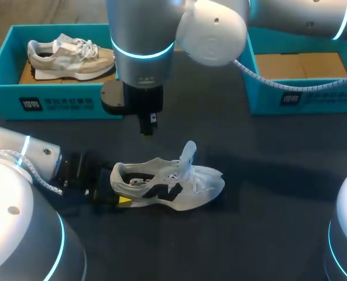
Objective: Take the shoe out of the shoebox, open the shoe tongue, remove and reinsert the insole, then place the shoe into the shoebox
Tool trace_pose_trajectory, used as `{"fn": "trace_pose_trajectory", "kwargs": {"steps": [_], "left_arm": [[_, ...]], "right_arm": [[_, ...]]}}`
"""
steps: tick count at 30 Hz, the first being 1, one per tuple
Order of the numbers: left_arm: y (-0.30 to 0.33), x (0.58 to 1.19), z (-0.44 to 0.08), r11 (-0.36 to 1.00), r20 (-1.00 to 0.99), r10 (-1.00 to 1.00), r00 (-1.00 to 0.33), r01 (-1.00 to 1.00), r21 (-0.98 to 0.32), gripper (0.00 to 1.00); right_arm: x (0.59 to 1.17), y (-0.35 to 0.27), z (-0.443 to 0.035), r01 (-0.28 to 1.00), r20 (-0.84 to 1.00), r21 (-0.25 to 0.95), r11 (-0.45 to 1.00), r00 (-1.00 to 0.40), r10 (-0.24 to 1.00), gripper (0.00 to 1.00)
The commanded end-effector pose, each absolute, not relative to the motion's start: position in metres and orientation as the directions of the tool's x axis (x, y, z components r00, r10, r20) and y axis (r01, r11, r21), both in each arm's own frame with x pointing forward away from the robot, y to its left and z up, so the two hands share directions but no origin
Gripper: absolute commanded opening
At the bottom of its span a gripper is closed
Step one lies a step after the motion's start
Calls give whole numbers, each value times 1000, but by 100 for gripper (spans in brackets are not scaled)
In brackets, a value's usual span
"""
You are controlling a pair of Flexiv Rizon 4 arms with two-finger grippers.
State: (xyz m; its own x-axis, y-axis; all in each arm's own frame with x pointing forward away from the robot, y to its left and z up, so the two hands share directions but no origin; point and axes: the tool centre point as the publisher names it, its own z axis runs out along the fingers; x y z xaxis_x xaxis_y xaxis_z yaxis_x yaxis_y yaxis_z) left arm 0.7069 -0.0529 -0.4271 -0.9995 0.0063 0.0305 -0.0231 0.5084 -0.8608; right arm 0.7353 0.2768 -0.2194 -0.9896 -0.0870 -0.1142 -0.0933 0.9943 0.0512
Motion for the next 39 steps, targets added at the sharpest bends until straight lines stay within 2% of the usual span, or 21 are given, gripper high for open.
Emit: {"fn": "trace_pose_trajectory", "kwargs": {"steps": [1, 23, 39], "left_arm": [[-52, 710, -432, 512, 31, 7, -1000, -23, -858, 0], [-52, 710, -432, 512, 31, 7, -1000, -23, -858, 0], [-52, 710, -432, 512, 31, 7, -1000, -23, -858, 0]], "right_arm": [[735, 275, -220, -93, -117, 54, 994, -989, -86, 0], [711, 286, -307, -41, -87, 82, 996, -996, -34, 0], [716, 291, -348, -35, -18, 65, 997, -999, -34, 0]]}}
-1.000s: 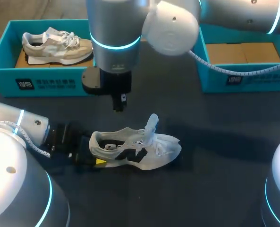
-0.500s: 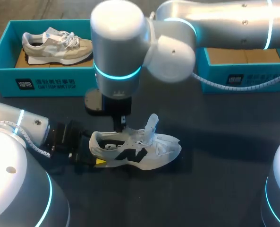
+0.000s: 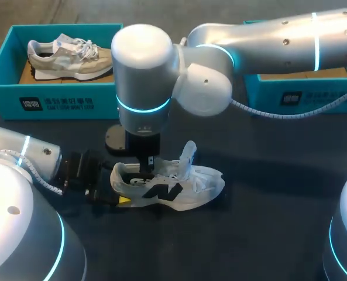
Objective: Take the shoe out of the shoebox, open the shoe tongue, remove and reinsert the insole, then place the shoe into the shoebox
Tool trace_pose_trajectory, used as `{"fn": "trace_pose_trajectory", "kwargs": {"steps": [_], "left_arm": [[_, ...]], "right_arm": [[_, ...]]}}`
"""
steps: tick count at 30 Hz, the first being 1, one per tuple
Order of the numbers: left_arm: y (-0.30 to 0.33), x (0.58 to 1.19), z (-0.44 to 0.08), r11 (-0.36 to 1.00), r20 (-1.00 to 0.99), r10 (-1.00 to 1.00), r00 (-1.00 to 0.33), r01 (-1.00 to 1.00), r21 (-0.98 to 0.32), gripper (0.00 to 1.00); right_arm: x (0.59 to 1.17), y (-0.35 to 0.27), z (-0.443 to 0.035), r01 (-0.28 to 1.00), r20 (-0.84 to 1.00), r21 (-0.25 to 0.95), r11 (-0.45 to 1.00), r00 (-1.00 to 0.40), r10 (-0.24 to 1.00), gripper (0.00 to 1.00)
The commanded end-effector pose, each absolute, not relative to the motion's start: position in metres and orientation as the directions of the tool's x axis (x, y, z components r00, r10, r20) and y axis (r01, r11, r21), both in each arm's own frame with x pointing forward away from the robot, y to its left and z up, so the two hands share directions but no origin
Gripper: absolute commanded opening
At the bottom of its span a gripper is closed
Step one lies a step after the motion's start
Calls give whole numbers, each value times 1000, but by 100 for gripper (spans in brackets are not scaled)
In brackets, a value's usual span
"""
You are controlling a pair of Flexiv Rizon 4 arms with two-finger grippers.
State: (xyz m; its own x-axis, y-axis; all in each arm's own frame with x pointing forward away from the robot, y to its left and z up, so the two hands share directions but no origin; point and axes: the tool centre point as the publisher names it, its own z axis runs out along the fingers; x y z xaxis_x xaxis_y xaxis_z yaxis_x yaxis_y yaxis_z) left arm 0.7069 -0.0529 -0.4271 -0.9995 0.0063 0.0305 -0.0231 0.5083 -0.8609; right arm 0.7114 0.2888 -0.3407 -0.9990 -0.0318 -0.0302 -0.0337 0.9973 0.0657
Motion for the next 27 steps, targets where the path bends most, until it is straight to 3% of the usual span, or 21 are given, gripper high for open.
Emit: {"fn": "trace_pose_trajectory", "kwargs": {"steps": [1, 19, 27], "left_arm": [[-52, 710, -432, 512, 31, 7, -1000, -23, -858, 0], [-52, 710, -432, 512, 31, 7, -1000, -23, -858, 0], [-52, 710, -432, 512, 31, 7, -1000, -23, -858, 0]], "right_arm": [[717, 291, -349, -34, -15, 65, 997, -999, -33, 0], [706, 273, -368, 3, 74, 12, 1000, -997, 3, 0], [705, 263, -372, 78, 3, 12, 997, -997, 78, 0]]}}
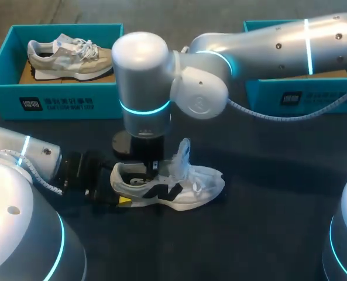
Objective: Take the shoe out of the shoebox, open the shoe tongue, remove and reinsert the insole, then place the shoe into the shoebox
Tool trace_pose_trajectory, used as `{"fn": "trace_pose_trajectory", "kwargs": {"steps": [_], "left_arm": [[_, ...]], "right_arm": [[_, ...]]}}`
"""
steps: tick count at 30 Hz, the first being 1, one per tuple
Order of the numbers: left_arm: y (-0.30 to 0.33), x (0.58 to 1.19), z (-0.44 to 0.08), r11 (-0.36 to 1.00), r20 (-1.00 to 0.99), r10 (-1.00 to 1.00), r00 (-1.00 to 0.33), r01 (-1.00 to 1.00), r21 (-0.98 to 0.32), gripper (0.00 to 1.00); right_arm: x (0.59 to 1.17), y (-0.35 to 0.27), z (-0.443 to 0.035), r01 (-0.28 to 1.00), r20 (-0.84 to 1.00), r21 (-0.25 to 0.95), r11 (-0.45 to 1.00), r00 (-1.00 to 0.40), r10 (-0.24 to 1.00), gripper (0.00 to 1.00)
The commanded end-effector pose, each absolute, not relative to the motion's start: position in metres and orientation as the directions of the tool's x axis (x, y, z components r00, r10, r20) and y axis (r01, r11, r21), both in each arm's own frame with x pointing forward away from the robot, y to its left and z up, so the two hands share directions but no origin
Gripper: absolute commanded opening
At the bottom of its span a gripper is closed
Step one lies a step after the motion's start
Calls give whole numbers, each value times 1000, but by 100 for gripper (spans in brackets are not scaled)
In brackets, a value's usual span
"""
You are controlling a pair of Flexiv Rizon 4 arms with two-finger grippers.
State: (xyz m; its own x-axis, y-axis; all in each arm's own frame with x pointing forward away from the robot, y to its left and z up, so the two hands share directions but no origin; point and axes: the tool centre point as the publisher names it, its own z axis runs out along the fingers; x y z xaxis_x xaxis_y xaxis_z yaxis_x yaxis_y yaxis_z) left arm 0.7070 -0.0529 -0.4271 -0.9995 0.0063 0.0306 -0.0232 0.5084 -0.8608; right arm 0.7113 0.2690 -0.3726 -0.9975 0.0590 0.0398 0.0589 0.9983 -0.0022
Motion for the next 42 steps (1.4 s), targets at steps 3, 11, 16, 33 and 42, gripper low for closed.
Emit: {"fn": "trace_pose_trajectory", "kwargs": {"steps": [3, 11, 16, 33, 42], "left_arm": [[-52, 710, -432, 512, 31, 7, -1000, -23, -858, 0], [-52, 710, -432, 512, 31, 7, -1000, -23, -858, 0], [-52, 710, -432, 512, 31, 7, -1000, -23, -858, 0], [-52, 710, -432, 512, 31, 7, -1000, -23, -858, 0], [-52, 710, -432, 512, 31, 7, -1000, -23, -858, 0]], "right_arm": [[705, 263, -372, 94, -22, 21, 995, -995, 94, 0], [708, 260, -375, 118, -71, 38, 992, -990, 121, 0], [714, 259, -379, 128, -87, 48, 991, -988, 132, 0], [724, 261, -386, 121, -112, 75, 990, -985, 129, 28], [725, 262, -392, 119, -109, 85, 989, -986, 128, 33]]}}
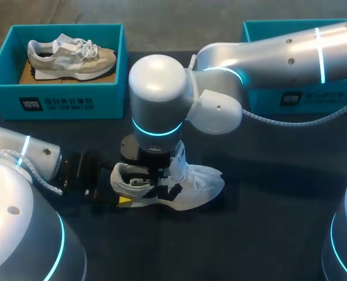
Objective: Take the shoe out of the shoebox, open the shoe tongue, remove and reinsert the insole, then place the shoe into the shoebox
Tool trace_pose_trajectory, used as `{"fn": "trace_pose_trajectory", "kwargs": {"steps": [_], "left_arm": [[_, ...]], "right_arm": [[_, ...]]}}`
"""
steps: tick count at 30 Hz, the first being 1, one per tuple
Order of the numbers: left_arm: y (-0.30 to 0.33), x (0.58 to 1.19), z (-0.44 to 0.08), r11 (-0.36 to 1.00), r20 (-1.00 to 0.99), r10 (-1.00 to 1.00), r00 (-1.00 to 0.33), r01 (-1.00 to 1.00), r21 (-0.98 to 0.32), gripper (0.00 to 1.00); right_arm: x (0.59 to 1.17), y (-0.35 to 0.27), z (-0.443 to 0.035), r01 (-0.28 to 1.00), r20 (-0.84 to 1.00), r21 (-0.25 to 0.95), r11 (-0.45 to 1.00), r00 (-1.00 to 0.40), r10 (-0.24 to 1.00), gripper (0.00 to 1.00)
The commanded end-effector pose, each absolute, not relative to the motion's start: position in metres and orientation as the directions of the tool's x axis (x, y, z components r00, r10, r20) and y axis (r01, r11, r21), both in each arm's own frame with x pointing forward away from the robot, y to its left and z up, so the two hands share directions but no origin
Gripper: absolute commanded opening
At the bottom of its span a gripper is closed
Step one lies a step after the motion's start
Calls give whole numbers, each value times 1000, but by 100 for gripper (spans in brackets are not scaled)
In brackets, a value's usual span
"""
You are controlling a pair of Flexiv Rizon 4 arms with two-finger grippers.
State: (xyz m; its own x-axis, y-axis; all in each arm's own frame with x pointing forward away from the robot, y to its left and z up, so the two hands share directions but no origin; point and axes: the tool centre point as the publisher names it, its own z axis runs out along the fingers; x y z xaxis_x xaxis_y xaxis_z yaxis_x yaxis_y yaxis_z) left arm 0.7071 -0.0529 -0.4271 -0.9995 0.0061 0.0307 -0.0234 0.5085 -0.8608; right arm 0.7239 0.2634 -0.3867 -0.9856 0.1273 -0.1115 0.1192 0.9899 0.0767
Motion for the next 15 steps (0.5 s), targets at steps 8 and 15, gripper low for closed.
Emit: {"fn": "trace_pose_trajectory", "kwargs": {"steps": [8, 15], "left_arm": [[-52, 710, -432, 512, 31, 7, -1000, -23, -858, 0], [-52, 710, -432, 512, 31, 7, -1000, -23, -858, 0]], "right_arm": [[728, 263, -406, 118, -91, 102, 988, -988, 127, 38], [727, 265, -414, 103, -35, 100, 990, -994, 107, 25]]}}
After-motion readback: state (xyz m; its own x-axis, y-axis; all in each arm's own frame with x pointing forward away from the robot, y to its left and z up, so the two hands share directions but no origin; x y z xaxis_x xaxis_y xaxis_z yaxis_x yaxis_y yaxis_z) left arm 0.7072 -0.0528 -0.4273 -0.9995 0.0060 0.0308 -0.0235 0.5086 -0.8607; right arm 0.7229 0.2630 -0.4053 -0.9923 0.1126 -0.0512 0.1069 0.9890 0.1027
